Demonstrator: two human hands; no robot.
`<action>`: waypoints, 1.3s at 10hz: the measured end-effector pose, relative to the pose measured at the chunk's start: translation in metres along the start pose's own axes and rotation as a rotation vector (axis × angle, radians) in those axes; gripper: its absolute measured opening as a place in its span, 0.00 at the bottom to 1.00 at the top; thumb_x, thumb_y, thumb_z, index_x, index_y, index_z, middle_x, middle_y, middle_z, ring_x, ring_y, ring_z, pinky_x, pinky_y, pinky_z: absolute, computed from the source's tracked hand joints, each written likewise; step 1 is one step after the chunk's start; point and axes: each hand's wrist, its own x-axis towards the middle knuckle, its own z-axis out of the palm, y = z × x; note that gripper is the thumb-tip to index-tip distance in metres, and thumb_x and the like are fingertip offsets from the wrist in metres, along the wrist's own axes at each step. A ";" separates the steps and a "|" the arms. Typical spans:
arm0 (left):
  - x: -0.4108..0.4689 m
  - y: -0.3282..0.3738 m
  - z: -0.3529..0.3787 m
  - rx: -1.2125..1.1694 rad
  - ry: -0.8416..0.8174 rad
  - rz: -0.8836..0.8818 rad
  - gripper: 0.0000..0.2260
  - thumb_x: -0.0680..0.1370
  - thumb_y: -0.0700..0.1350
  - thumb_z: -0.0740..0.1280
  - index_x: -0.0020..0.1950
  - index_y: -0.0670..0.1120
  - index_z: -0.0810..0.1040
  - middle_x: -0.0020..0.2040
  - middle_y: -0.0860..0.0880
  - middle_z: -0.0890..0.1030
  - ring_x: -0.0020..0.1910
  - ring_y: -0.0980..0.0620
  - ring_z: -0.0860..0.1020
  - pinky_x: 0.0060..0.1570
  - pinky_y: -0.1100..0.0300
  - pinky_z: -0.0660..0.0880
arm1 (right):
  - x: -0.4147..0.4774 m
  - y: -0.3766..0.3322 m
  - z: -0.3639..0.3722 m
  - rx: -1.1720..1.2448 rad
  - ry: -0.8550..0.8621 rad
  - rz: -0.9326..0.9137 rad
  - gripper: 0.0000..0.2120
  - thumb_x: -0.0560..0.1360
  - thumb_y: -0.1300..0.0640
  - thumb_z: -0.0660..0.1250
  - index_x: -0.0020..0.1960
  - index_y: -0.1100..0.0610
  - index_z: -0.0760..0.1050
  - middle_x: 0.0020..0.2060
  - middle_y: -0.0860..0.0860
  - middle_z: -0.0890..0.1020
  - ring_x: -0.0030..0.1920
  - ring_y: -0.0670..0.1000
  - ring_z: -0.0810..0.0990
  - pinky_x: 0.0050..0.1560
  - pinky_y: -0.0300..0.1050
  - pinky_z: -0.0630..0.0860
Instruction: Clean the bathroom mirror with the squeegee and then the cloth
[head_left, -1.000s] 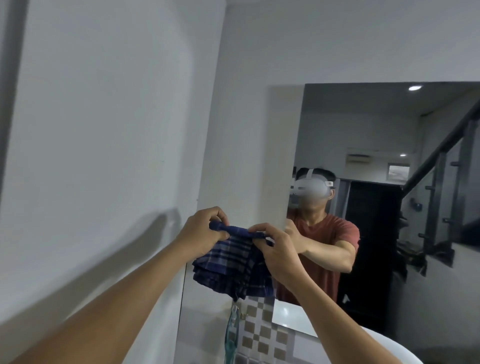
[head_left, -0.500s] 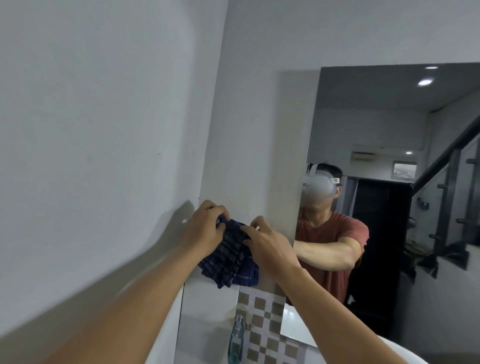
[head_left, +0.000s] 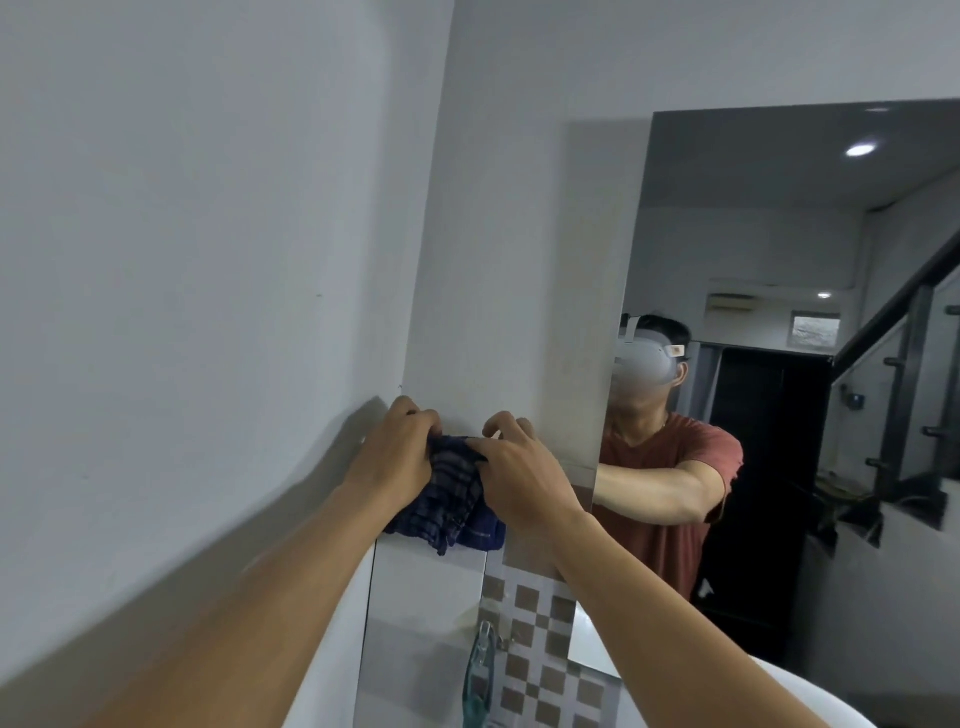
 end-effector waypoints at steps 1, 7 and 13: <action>-0.006 -0.004 -0.003 0.010 -0.064 0.003 0.11 0.80 0.39 0.60 0.57 0.46 0.80 0.56 0.47 0.77 0.50 0.47 0.77 0.54 0.51 0.78 | -0.005 -0.002 -0.003 0.039 -0.056 -0.030 0.19 0.81 0.60 0.57 0.70 0.54 0.74 0.66 0.52 0.75 0.65 0.54 0.70 0.63 0.45 0.73; -0.029 -0.014 0.009 -0.210 -0.068 -0.060 0.13 0.81 0.46 0.63 0.65 0.55 0.78 0.58 0.53 0.84 0.55 0.51 0.81 0.52 0.58 0.77 | -0.002 -0.006 0.001 0.415 -0.127 0.139 0.18 0.79 0.57 0.65 0.68 0.47 0.75 0.59 0.48 0.83 0.57 0.51 0.79 0.54 0.42 0.75; -0.051 -0.001 0.002 -0.102 0.158 -0.034 0.17 0.80 0.43 0.64 0.68 0.52 0.77 0.64 0.51 0.82 0.64 0.45 0.76 0.61 0.46 0.76 | -0.041 -0.028 -0.031 0.384 -0.024 0.188 0.23 0.80 0.56 0.65 0.75 0.51 0.70 0.68 0.50 0.78 0.67 0.52 0.74 0.65 0.46 0.70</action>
